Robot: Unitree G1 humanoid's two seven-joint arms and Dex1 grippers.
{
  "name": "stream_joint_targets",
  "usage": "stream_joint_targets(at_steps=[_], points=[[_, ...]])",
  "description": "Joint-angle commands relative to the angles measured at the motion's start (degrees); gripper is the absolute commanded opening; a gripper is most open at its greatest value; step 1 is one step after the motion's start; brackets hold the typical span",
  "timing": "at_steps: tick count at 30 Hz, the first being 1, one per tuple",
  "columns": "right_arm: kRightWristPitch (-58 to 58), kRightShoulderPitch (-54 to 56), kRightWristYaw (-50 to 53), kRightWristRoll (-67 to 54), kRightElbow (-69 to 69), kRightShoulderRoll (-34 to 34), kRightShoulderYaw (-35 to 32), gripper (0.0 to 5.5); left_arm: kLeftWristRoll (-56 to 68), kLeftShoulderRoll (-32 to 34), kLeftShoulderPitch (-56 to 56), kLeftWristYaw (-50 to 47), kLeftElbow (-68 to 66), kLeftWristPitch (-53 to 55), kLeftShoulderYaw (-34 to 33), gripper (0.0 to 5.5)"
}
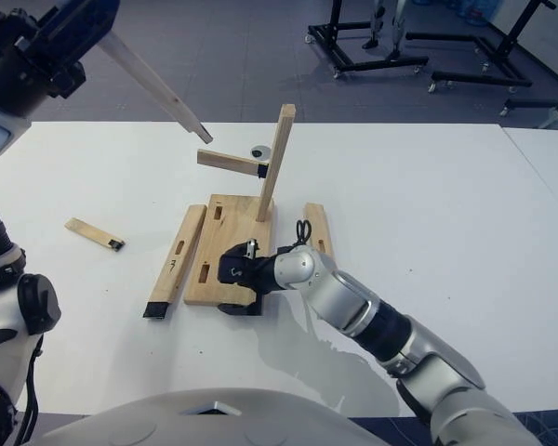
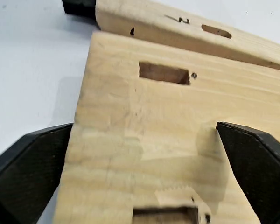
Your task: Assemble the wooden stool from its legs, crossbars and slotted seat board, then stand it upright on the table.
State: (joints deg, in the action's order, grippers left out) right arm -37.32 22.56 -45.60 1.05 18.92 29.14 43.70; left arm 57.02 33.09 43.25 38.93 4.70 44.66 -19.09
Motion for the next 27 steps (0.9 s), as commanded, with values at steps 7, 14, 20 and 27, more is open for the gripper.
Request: stream_joint_targets(at_steps=[7,14,20,27], points=[[3.9,-3.4,-8.2,0.8,1.9,13.3,-6.4,5.4,-0.3,-0.5,-1.0,-1.4,1.5,-1.3,-1.0,2.02],[2.5,-1.7,-14.6,-3.2,4.5,17.1,-13.0,5.4,-0.4,0.0,-0.9,-1.9,1.5,-1.3,-1.5,2.02],[-1.1,1.4,-14.6,-13.0,8.6,10.5,-20.6,5.4,-0.4,0.3,-0.7,-1.7,1.1,-1.2,-1.8,2.02],[7.3,-0.8,-9.5,-6.3,3.7,1.4,-8.4,5.4,-0.5,-0.1,-1.2,-1.8,1.6,-1.2,-1.4,2.02]])
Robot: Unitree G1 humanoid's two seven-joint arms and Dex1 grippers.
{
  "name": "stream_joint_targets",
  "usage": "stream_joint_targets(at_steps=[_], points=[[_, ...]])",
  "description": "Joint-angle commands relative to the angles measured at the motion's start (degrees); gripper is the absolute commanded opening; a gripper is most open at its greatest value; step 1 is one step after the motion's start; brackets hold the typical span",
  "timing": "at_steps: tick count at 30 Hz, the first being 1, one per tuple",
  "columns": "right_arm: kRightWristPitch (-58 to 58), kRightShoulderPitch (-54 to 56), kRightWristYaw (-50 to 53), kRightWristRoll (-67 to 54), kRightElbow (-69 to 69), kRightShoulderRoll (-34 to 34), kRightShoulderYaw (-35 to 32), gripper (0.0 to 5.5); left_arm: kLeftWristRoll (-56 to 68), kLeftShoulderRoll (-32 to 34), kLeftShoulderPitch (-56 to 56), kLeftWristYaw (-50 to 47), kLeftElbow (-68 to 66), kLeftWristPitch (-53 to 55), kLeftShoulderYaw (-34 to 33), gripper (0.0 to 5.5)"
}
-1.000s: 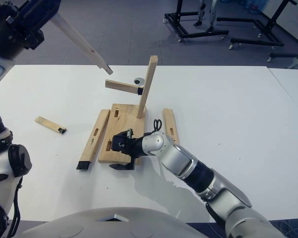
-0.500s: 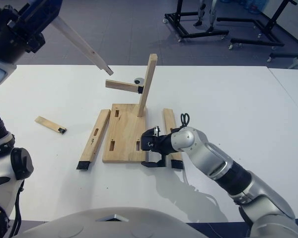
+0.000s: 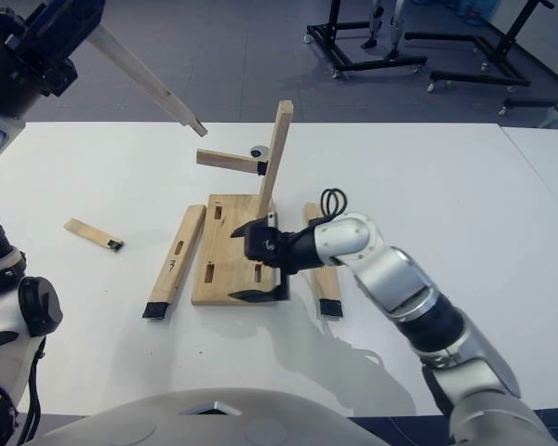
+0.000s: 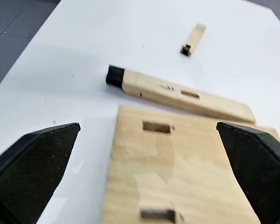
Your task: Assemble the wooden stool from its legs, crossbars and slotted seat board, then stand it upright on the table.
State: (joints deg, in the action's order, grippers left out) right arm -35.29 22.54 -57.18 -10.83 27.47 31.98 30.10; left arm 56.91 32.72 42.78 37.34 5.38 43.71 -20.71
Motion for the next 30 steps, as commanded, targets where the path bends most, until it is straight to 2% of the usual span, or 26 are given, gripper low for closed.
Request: stream_joint_targets(at_steps=[1,5,11,15,19,23,30], points=[[7.5,-0.5,3.0,8.0,-7.7,-1.9,6.7,5.4,-0.3,0.2,-1.0,-0.3,1.1,-0.2,0.2,2.02],[10.2,0.9,6.2,15.7,-15.5,-3.4,10.5,5.4,-1.0,-0.3,-0.7,0.5,0.0,-0.6,1.3,2.02],[-6.1,-0.1,-0.7,8.5,-8.8,-5.0,10.9,5.4,-2.1,-0.7,-1.3,0.9,0.3,-1.3,2.0,2.02],[-10.5,-0.5,-4.7,8.2,-6.8,2.2,11.8,5.4,-2.3,-1.0,-1.8,0.7,0.5,-1.9,1.8,2.02],[-7.6,-0.8,-8.1,10.3,-9.3,10.0,12.5,5.4,-2.4,-1.0,-2.5,0.4,0.7,-2.5,1.6,2.02],[-6.8,0.4,-10.0,10.6,-10.7,12.7,12.7,5.4,-2.7,-0.9,-2.4,0.2,0.2,-3.1,1.6,2.02],[-6.4,-2.9,-13.0,7.2,-3.8,17.6,10.3,5.4,-2.2,-0.3,-2.7,-0.2,0.1,-2.9,0.7,2.02]])
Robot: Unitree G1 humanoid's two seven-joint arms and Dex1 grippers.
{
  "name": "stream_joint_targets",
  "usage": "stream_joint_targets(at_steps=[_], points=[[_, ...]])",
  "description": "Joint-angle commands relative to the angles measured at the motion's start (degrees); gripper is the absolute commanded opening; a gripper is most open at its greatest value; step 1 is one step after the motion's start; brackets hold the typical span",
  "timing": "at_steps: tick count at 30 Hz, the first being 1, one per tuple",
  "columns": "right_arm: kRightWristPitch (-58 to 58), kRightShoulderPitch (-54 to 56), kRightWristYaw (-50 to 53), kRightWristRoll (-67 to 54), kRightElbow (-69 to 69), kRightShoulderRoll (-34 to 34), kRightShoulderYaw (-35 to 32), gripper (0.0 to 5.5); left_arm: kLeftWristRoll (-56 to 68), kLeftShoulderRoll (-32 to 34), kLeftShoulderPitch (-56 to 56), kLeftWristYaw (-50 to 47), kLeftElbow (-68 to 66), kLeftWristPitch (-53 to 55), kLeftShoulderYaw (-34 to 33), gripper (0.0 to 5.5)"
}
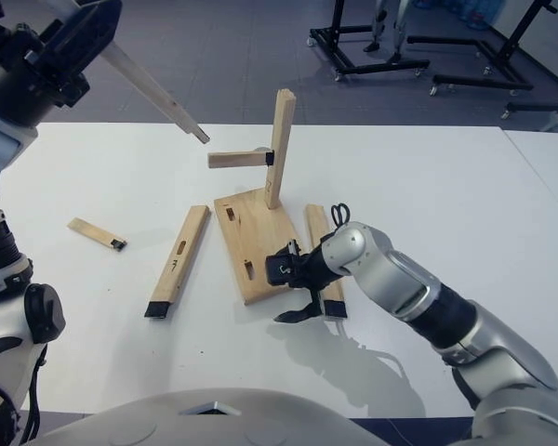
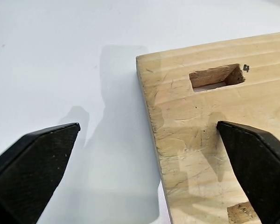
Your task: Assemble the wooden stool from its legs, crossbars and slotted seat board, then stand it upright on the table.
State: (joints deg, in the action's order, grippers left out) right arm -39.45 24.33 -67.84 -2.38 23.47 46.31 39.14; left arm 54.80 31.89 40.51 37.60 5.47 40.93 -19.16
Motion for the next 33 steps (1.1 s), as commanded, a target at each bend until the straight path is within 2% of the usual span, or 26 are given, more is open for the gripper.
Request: stream_joint_targets(at_steps=[1,6,13,16,19,23,26,30,33], points=[[-2.3,-5.2,-2.4,-1.7,1.1,3.6,0.8,5.4,-0.1,0.4,-0.5,-0.6,0.0,-0.1,-1.0,2.02],[-4.1,-4.1,-1.6,-4.5,2.9,2.1,-2.6,5.4,0.4,-0.3,0.4,-2.8,-0.9,0.4,-1.7,2.02],[-12.2,8.6,-0.6,-13.5,2.6,-2.3,-15.1,5.4,0.5,4.0,2.8,-3.3,-3.1,3.2,-2.6,2.02],[-15.5,13.6,0.8,-18.1,0.7,-4.3,-21.9,5.4,-0.2,8.1,4.6,-4.7,-4.7,5.0,-4.1,2.02],[-17.8,14.6,3.0,-22.2,-0.2,-5.1,-28.3,5.4,1.0,15.2,4.4,-1.0,-6.3,9.3,-5.6,2.02],[-18.6,10.7,6.2,-24.7,-0.9,-2.7,-35.6,5.4,2.7,20.4,-6.8,7.6,-2.5,11.3,-10.5,2.02],[-19.1,7.5,8.2,-26.3,-0.9,-2.4,-38.3,5.4,6.7,16.2,-11.8,7.9,-7.0,13.0,-14.7,2.02],[-18.2,7.7,10.3,-27.1,-3.1,-3.7,-38.0,5.4,2.6,7.4,-14.5,10.6,-8.9,6.8,-8.3,2.02],[-17.8,9.7,10.8,-27.7,-5.2,-4.5,-37.0,5.4,-0.6,2.4,-12.2,13.7,-14.1,2.4,-3.7,2.02]])
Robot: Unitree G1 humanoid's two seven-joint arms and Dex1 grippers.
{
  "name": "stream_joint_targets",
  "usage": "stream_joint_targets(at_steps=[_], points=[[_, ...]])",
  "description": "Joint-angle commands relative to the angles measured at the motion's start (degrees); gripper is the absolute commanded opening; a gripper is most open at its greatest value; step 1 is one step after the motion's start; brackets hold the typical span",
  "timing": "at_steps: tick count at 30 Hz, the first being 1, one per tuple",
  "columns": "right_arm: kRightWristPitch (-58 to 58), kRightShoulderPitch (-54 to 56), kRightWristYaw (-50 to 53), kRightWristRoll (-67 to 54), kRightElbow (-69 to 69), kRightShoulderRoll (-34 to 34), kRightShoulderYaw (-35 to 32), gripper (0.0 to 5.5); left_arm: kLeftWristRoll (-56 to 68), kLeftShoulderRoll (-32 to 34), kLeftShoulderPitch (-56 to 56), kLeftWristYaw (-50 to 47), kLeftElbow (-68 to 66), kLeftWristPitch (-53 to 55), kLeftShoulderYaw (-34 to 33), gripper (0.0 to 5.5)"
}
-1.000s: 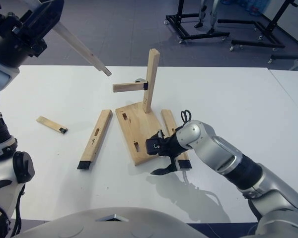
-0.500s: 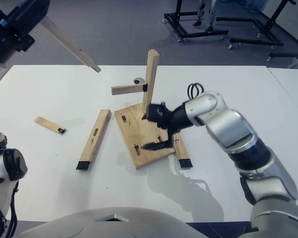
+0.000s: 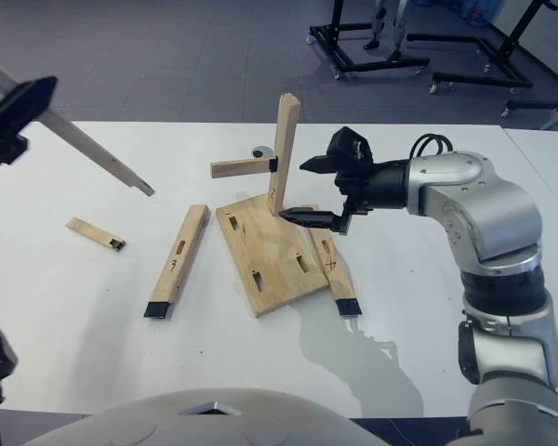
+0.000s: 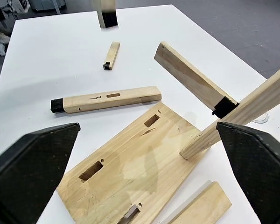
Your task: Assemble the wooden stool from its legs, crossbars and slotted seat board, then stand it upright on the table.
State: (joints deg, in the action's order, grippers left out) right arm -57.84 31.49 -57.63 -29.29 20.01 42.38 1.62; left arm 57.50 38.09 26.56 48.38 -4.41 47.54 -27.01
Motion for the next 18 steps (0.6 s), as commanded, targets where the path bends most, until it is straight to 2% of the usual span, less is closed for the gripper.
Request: stream_joint_targets(at_steps=[1,7,12,18], points=[[0.4,3.2,0.7,-1.2,-2.2,-0.8,0.5,5.4,-4.6,-4.9,2.6,4.1,-6.2,-5.9,5.6,2.02],[-0.9,5.6,2.0,-3.5,-3.9,-1.3,0.0,5.4,-10.5,-8.2,7.2,10.3,-14.5,-11.4,11.6,2.02],[-0.9,4.0,3.5,-4.0,-3.1,-1.2,0.4,5.4,-12.2,-10.6,8.2,11.7,-11.6,-12.4,14.3,2.02],[-1.6,2.6,5.1,-5.5,-1.7,-1.7,0.6,5.4,-19.1,-12.8,5.9,13.1,-11.4,-20.2,18.8,2.02]])
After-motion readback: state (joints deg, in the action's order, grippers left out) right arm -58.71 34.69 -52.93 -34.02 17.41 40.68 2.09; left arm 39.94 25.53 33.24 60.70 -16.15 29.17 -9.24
